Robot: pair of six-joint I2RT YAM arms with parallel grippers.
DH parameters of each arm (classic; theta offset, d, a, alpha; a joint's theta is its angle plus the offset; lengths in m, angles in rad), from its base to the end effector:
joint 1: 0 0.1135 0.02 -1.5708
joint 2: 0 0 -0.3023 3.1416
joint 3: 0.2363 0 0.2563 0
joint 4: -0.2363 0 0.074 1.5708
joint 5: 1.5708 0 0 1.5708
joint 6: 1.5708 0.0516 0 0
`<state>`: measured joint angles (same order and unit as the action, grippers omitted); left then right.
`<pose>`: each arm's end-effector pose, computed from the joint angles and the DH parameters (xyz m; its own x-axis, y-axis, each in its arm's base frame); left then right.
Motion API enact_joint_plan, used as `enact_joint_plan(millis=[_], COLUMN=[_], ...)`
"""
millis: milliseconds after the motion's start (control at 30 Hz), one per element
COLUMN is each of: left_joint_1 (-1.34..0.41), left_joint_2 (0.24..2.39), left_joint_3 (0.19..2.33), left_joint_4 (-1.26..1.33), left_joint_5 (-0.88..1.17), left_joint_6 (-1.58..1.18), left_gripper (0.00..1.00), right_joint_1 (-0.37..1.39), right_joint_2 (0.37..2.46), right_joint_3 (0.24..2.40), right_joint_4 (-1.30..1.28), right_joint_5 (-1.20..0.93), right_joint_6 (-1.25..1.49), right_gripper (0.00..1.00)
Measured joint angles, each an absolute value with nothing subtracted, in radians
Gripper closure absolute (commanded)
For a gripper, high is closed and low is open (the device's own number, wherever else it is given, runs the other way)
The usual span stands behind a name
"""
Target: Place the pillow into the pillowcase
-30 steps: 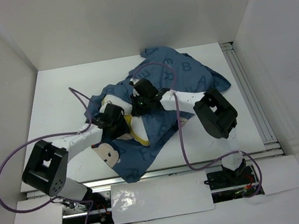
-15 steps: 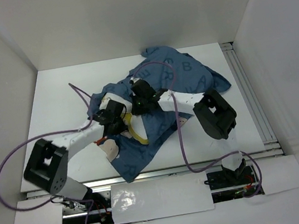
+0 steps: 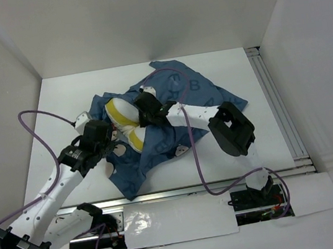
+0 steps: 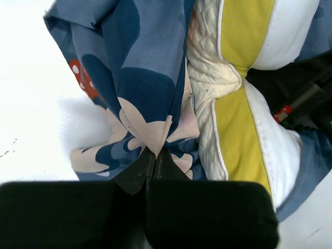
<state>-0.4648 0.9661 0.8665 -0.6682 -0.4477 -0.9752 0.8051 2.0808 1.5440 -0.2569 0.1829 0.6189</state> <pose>0.1787 -0.0646 0.3134 -0.4523 -0.6080 -0.6525 -0.4435 0.7881 -0.4269 0.3532 0.3538 0.2125 -0.7624 0.0301 -0.6464 -0.2187 0.9281 0.3012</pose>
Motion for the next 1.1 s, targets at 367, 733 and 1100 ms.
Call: enact_joint_plan(millis=[367,733,1100], left_joint_1=[-0.448,-0.424,-0.413], left_joint_2=[1.029,1.049,1.049], left_joint_3=[0.952,0.968,1.221], left_joint_4=[-0.718,-0.645,-0.805], left_joint_5=[-0.376,-0.178,-0.095], left_joint_6=[-0.929,-0.678,-0.553], left_gripper=[1.00,1.00,1.00], right_joint_1=[0.826,0.888,0.908], right_joint_2=[2.138,2.365,2.471], right_joint_3=[1.639,2.017,2.225], right_joint_4=[-0.335,-0.567,-0.707], right_joint_5=[0.266,0.358,0.478], right_joint_6=[0.649,0.687,0.743], right_gripper=[1.00,1.00,1.00])
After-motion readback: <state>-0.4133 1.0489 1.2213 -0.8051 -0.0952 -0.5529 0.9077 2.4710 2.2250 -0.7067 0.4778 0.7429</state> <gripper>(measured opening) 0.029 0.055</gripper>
